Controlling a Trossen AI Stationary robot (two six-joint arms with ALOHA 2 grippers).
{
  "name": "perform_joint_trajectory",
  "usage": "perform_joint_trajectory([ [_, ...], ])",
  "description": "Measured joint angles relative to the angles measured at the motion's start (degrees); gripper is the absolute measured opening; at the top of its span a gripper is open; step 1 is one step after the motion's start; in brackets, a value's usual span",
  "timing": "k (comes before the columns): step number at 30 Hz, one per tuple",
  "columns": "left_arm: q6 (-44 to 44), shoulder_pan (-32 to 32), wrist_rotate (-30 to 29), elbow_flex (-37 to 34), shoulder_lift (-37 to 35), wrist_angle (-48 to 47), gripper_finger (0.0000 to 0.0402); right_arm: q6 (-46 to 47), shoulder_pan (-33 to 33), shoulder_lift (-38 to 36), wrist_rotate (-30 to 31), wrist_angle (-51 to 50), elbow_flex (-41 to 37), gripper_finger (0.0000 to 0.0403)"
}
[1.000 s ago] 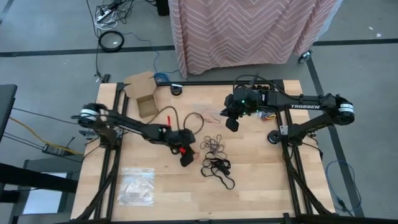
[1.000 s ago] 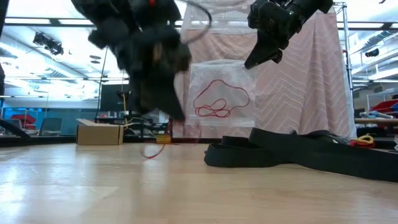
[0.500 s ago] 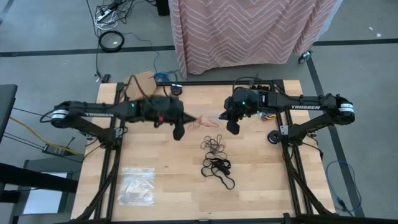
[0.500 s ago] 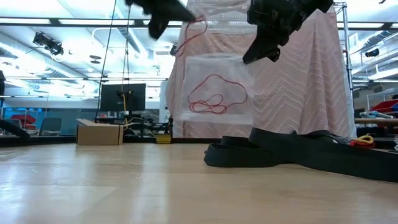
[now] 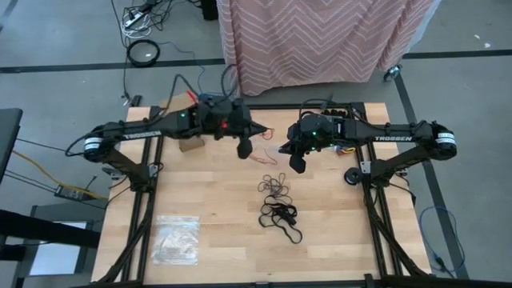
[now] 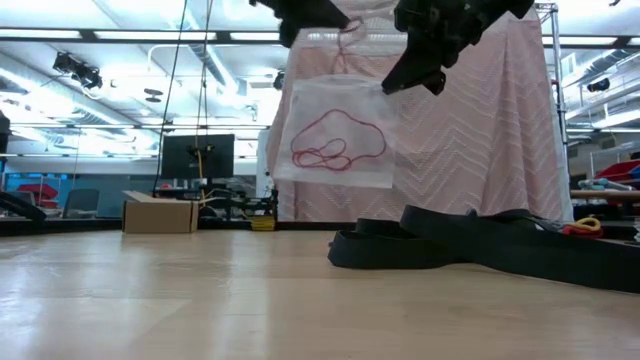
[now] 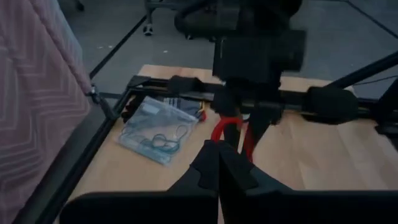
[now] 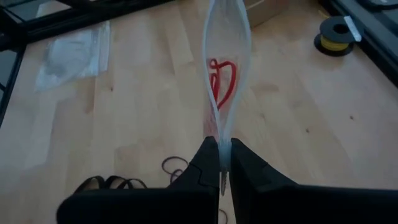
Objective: Sort rubber bands
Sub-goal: Put the red rubber band into the zip bag
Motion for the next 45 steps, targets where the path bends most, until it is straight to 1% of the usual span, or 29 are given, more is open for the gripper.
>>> perform_joint_trajectory([
  [4,0.00,-0.01,1.59,-0.02,1.61,-0.82,0.0000,0.00,0.00,0.01,0.04,0.16,0.00,0.0005],
  [10,0.00,-0.01,1.12,-0.02,2.13,-1.76,0.0000,0.00,-0.03,0.00,0.06,0.03,0.00,0.0005],
  [15,0.51,-0.26,0.89,1.51,2.03,-1.47,0.0000,-0.07,-0.07,0.00,1.03,-0.40,0.00,0.0005],
  [18,1.71,-0.38,-2.05,1.51,2.19,-5.77,0.0000,-0.08,-0.04,-0.01,1.07,0.35,0.00,0.0005],
  [22,3.91,-0.40,-3.00,1.36,2.94,-10.56,0.0000,-0.11,-0.07,-0.01,1.11,0.39,0.00,0.0005],
  [26,6.48,-1.31,-9.42,1.42,2.65,-12.01,0.0000,-0.13,-0.35,0.00,1.11,0.40,0.00,0.0005],
  [27,6.97,-1.32,-9.63,1.42,2.74,-12.43,0.0000,-0.13,-0.37,0.01,1.11,0.40,0.00,0.0005],
  [28,7.09,-1.28,-9.18,1.42,2.76,-12.78,0.0000,-0.15,-0.37,0.01,1.11,0.40,0.00,0.0005],
  [32,8.20,-1.21,-1.85,1.46,3.24,-12.80,0.0000,-0.20,-0.47,0.00,1.08,0.52,0.00,0.0005],
  [35,8.31,-1.32,-0.56,1.42,4.48,-14.39,0.0000,-0.25,-0.90,0.00,-0.47,0.68,0.00,0.0006],
  [37,8.31,-1.23,0.02,1.42,5.05,-15.04,0.0004,-0.26,-1.08,0.01,-0.66,0.58,0.00,0.0006],
  [39,8.31,-1.19,-0.64,1.42,5.90,-14.92,0.0016,-0.24,-1.22,0.01,-0.68,0.63,0.00,0.0006],
  [41,8.31,-1.21,-1.15,1.33,6.04,-15.23,0.0032,-0.20,-1.48,0.00,-0.80,0.55,0.00,0.0006],
  [43,8.05,-1.20,-1.37,1.47,5.86,-13.38,0.0051,0.10,-1.49,0.01,-0.81,0.34,0.00,0.0006],
  [45,8.02,-0.95,-2.44,2.79,5.41,-13.57,0.0070,0.19,-1.49,0.01,-1.06,0.21,0.00,0.0006],
])
